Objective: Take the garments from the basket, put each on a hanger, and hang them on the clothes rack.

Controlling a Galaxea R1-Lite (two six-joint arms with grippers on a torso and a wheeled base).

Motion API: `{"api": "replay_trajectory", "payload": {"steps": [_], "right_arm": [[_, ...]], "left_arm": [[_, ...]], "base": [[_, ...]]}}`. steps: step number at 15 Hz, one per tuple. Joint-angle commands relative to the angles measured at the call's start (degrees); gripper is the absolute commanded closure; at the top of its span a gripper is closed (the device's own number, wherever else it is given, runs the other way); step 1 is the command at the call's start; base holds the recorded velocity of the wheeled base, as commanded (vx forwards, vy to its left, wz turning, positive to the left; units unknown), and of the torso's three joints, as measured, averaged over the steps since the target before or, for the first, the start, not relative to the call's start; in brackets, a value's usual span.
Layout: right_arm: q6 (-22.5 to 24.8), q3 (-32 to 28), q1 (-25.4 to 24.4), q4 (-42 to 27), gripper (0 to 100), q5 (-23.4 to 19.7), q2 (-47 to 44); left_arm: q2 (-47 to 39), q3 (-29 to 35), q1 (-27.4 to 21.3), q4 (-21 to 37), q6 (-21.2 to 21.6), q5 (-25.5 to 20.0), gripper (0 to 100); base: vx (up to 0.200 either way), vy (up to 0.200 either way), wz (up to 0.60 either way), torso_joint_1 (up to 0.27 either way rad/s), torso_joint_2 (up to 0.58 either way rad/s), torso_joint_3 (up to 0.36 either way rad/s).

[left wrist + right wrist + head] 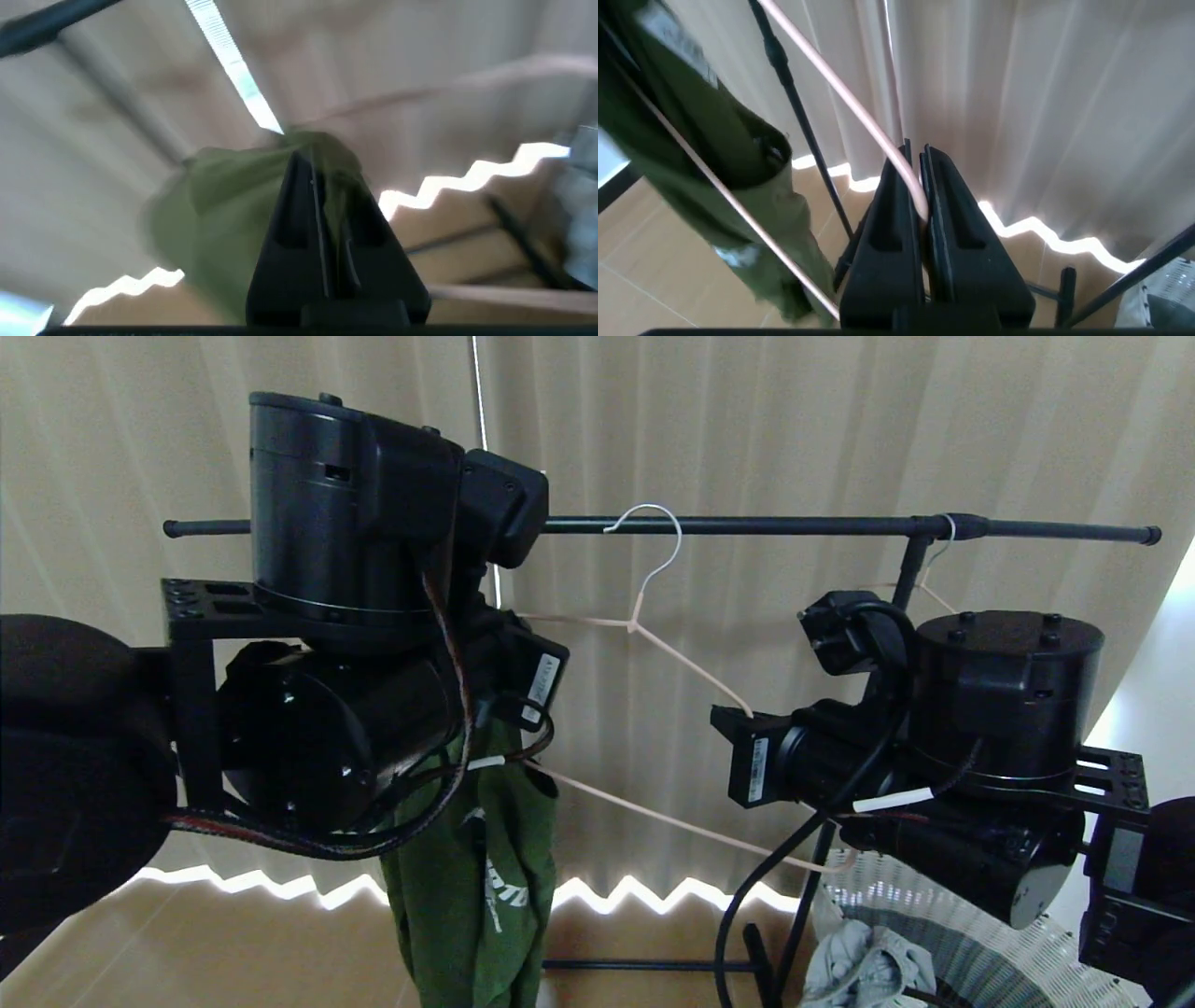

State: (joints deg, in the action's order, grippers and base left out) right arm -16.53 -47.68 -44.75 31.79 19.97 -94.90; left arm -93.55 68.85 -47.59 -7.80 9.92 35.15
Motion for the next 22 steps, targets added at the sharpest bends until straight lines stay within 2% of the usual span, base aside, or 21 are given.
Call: {"api": "replay_trajectory", "payload": {"steps": [1,6,11,13,17,22], "right_arm": [[0.01,-1.28,-0.07,0.02,100,-0.02,-1.51],[0.09,-3.74,-0.07,0.11,100,-0.02,-2.30],[-0.17,-3.91,-0.07,0.64,100,-2.48,-1.42],[0.09,-3.91,-0.07,3.36,100,-2.57,-1.60],[0.53,-4.27,0.63,3.71,100,-2.57,-1.60],[1.33,-4.27,2.65,3.89,100,-2.57,-0.90]], "left_arm": [[0.56,-0.03,-1.45,-0.02,0.36,-2.27,100],[0.56,-0.30,-2.51,-0.11,0.89,-10.98,100],[1.00,-2.50,-4.61,-1.60,0.98,-14.49,100],[1.35,-4.69,-4.88,-3.71,1.06,-14.93,100],[5.66,-9.09,-4.44,-4.15,1.15,-14.93,100],[10.05,-10.93,-2.95,-4.15,3.96,-15.02,100]], "base": [[0.000,0.000,0.00,0.000,0.00,0.000],[0.000,0.000,0.00,0.000,0.00,0.000],[0.000,0.000,0.00,0.000,0.00,0.000],[0.000,0.000,0.00,0.000,0.00,0.000],[0.000,0.000,0.00,0.000,0.00,0.000],[0.000,0.000,0.00,0.000,0.00,0.000]]}}
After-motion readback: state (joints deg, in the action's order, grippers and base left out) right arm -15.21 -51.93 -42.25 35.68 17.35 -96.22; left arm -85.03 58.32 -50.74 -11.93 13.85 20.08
